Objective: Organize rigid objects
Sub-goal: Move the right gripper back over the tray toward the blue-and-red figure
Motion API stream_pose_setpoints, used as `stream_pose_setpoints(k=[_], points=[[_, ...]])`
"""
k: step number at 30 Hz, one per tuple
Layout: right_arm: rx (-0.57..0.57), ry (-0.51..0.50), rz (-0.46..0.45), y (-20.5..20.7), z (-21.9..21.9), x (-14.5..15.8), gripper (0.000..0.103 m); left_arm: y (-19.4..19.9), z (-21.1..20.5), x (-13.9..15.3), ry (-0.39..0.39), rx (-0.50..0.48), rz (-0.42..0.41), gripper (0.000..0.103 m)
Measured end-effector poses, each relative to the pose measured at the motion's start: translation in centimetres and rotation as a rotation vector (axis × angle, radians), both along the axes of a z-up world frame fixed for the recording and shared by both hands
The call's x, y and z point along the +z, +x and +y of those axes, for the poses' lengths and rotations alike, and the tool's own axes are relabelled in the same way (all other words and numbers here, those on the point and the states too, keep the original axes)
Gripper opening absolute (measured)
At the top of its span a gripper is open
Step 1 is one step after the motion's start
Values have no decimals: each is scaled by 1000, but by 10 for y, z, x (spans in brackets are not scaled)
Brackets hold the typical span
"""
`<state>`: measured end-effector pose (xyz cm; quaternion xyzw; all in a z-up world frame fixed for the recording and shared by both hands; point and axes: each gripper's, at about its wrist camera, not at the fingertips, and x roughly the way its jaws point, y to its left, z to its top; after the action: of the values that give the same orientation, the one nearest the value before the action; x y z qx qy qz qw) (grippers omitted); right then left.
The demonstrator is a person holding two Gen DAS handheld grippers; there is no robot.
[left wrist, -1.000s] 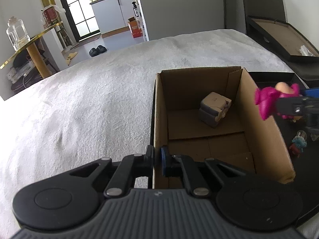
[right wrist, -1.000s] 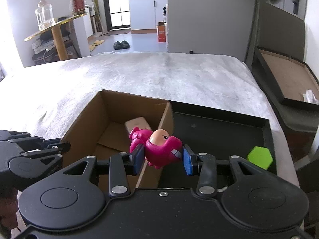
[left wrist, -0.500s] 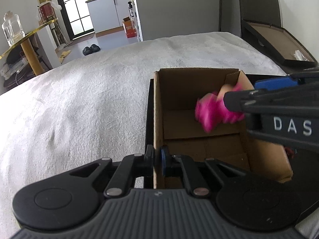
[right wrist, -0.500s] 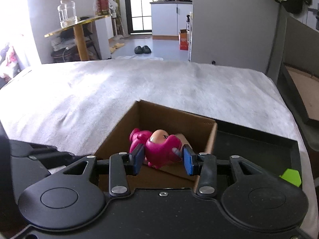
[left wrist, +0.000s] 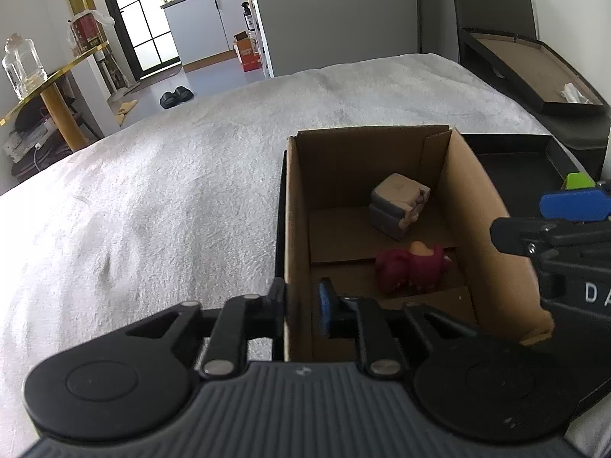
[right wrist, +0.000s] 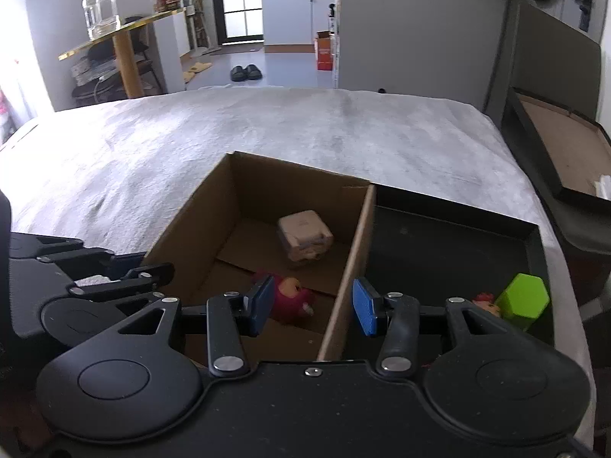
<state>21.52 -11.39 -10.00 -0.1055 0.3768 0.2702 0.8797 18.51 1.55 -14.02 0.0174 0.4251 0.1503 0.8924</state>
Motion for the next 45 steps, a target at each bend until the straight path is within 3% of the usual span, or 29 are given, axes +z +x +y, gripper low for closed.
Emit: stream_pose_setpoints(k=[3, 7, 13, 27, 45], points=[[-11, 3, -1, -1, -8, 0, 49, -1, -7, 4, 21, -3, -8, 52], [-30, 6, 3, -3, -20, -2, 55, -1, -15, 8, 52, -11, -17, 67], [-60, 6, 6, 1, -39, -5, 63, 1, -21, 11, 73, 2, -4, 68], [-139, 11, 22, 17, -80, -22, 79, 12, -38, 8, 114, -27, 21, 83], [-184, -2, 128, 48, -112, -76, 81, 30, -47, -6, 208, -11, 68, 89]])
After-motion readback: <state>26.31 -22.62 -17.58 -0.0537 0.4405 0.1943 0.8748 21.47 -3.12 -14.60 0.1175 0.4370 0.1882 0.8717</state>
